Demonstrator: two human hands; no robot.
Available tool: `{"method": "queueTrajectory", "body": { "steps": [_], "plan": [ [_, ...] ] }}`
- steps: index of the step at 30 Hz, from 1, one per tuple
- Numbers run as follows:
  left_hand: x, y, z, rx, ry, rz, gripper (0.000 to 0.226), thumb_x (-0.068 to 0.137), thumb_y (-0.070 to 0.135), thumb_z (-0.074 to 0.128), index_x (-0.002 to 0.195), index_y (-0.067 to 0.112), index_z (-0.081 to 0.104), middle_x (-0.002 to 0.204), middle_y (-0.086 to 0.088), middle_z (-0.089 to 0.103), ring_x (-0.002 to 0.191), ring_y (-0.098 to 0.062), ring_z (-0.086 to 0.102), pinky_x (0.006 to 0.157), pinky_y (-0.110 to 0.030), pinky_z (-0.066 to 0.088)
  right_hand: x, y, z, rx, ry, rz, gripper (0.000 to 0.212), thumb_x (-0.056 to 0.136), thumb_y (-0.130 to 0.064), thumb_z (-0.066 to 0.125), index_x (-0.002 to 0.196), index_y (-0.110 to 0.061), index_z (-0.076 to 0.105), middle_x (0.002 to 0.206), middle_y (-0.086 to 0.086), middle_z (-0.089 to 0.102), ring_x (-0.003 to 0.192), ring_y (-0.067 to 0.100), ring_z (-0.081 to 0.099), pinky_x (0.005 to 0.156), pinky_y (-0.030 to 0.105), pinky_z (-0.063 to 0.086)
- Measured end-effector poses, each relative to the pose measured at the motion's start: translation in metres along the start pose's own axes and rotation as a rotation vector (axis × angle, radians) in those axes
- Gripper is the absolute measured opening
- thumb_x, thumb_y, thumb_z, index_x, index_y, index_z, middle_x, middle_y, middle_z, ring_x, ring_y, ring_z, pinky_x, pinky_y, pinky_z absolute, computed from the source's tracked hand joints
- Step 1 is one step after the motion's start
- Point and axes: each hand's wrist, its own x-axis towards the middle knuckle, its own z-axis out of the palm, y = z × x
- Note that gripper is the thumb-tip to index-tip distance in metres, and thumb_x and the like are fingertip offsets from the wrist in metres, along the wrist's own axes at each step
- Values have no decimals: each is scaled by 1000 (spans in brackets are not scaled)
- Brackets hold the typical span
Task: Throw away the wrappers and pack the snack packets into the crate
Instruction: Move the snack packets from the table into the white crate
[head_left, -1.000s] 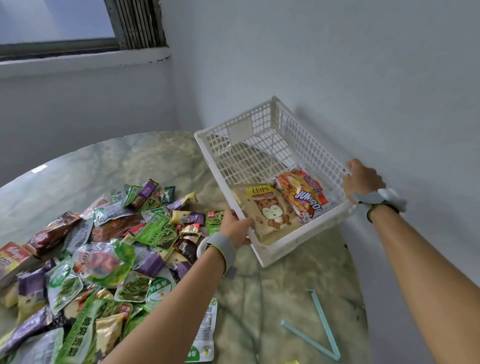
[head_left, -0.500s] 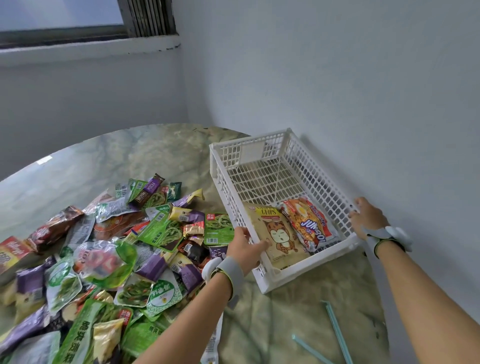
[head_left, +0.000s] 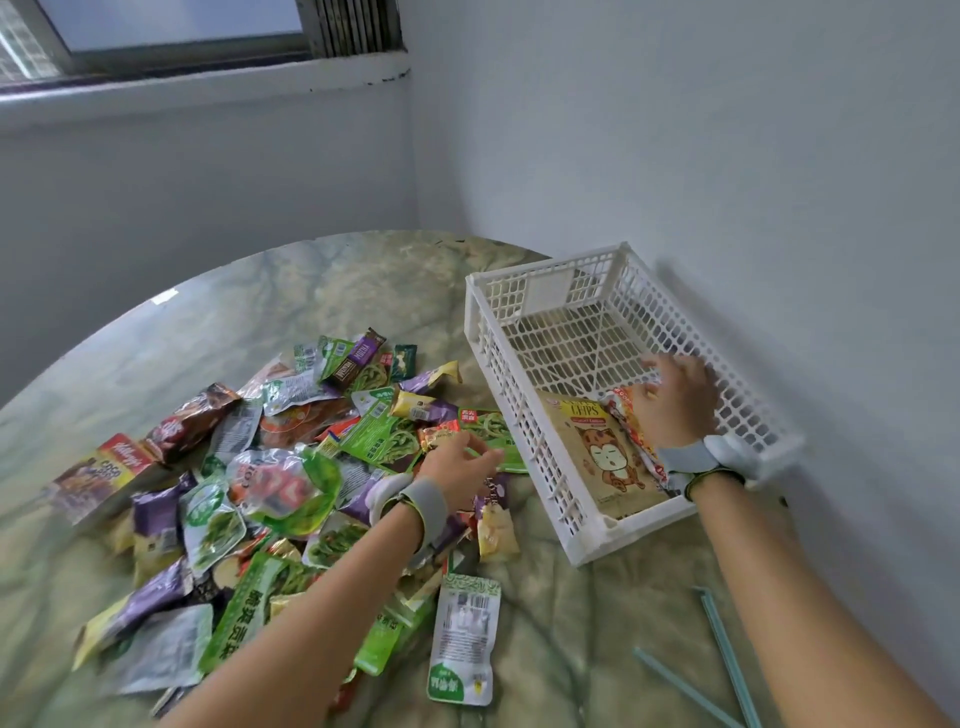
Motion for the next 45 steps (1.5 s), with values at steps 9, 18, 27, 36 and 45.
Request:
{"method": "queueTrajectory", "body": {
  "steps": [9, 18, 27, 36, 45],
  "plan": [
    [-40, -96, -159, 206, 110, 36, 1, 90, 18, 63, 90, 18, 62, 72, -3, 71, 49, -12, 57, 49, -23, 46, -88, -146, 56, 177, 73, -150, 10, 70, -5, 63, 73, -13, 68, 96, 11, 58, 94, 34, 53, 83, 40, 40],
    [-25, -199, -311, 491, 583, -182, 29, 78, 27, 70, 106, 25, 62, 113, -13, 55, 102, -32, 54, 89, -39, 48, -179, -276, 122, 86, -456, -355, 35, 84, -45, 53, 104, -19, 65, 103, 7, 62, 100, 30, 52, 88, 40, 45],
    [-12, -256, -367, 657, 493, -186, 82, 70, 66, 68, 139, 32, 40, 128, -11, 53, 117, -39, 48, 99, -44, 37, -198, -328, 146, -202, -686, -240, 71, 71, -52, 74, 131, -31, 42, 132, 11, 40, 119, 33, 46, 101, 45, 34],
    [-15, -159, -333, 217, 594, 87, 91, 61, 46, 85, 139, 34, 40, 124, -9, 55, 109, -30, 56, 92, -42, 49, -156, -269, 83, 642, -704, 148, 36, 66, -40, 85, 90, -26, 61, 93, -6, 68, 84, 16, 65, 77, 39, 54],
    [-18, 2, -174, 98, 239, 337, 93, 62, 48, 85, 141, 25, 42, 125, -1, 57, 106, -20, 58, 91, -30, 48, -59, -109, -10, 941, -201, 529, 27, 86, -35, 68, 109, -35, 55, 118, 5, 59, 91, 33, 68, 61, 55, 59]
  ]
}}
